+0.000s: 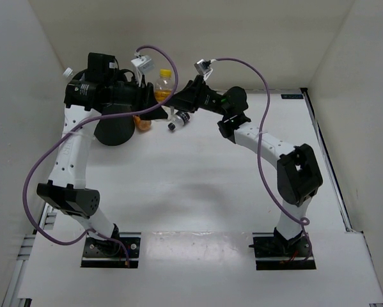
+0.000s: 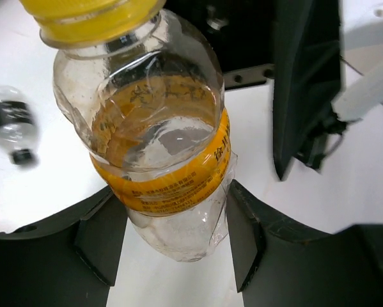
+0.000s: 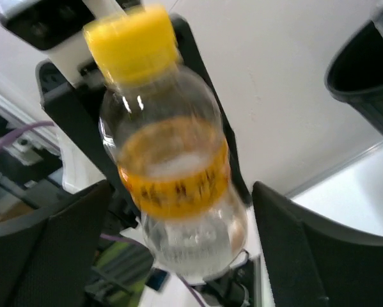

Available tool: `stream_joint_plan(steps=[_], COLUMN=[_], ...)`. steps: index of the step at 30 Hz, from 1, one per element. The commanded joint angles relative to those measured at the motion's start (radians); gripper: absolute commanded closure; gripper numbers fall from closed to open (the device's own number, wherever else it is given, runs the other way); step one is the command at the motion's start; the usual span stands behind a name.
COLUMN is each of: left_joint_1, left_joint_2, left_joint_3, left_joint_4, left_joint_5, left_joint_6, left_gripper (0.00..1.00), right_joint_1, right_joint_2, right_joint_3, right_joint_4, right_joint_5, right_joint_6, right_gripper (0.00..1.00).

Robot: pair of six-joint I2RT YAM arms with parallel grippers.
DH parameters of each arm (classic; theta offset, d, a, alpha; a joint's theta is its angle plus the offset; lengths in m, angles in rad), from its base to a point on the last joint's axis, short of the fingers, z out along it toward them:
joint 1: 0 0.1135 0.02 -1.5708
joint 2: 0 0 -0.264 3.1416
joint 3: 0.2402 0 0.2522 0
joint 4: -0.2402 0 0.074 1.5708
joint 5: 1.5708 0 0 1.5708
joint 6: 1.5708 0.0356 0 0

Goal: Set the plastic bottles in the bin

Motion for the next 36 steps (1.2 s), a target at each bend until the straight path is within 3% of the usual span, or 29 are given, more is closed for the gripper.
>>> stream_joint_plan(steps=[1,4,8,12,13,16,24,25,29,30,31,36], left_joint_1=[0.043,0.068,0.106,0.126,0.126,0.149,0.25,0.25,0.26,0.26,0.26,0.25], left_joint_2=[-0.077,-0.115,-0.143,-0.172,-0.172,-0.12,0.101,0.113,0.156,0.156,0.156,0.095], left_joint_3=[-0.021,-0.074,-0.098,-0.125,-0.147,-0.13,-0.075,-0.075,-0.086,-0.086,-0.086,-0.033], left_joint_4=[0.101,0.17,0.233,0.372,0.418,0.463,0.443,0.443,0.411,0.411,0.411,0.411], left_joint_5=[-0.041,-0.083,-0.156,-0.451,-0.619,-0.78,-0.886,-0.896,-0.925,-0.925,-0.925,-0.965], left_joint_6=[0.031,0.019,0.008,0.008,0.008,0.057,0.076,0.076,0.076,0.053,0.053,-0.019], left_gripper=[0.89,0.89,0.89,0.89,0.89,0.89,0.81,0.78,0.41,0.04,0.0,0.0], right_joint_1=[-0.022,-0.058,-0.096,-0.121,-0.13,-0.13,-0.13,-0.13,-0.13,-0.13,-0.13,-0.13], right_joint_2=[-0.077,-0.152,-0.226,-0.297,-0.318,-0.35,-0.38,-0.38,-0.389,-0.389,-0.389,-0.4], right_joint_3=[-0.027,-0.066,-0.066,-0.075,-0.075,-0.084,-0.115,-0.115,-0.115,-0.115,-0.115,-0.115], right_joint_4=[-0.059,-0.117,-0.332,-0.531,-0.56,-0.648,-0.72,-0.729,-0.775,-0.788,-0.788,-0.797], right_joint_5=[-0.026,0.005,0.043,0.084,0.095,0.104,0.104,0.104,0.104,0.104,0.104,0.104], right_joint_6=[0.002,-0.07,-0.226,-0.355,-0.402,-0.47,-0.509,-0.521,-0.547,-0.558,-0.558,-0.567], right_gripper=[0.0,0.0,0.0,0.0,0.0,0.0,0.0,0.0,0.0,0.0,0.0,0.0])
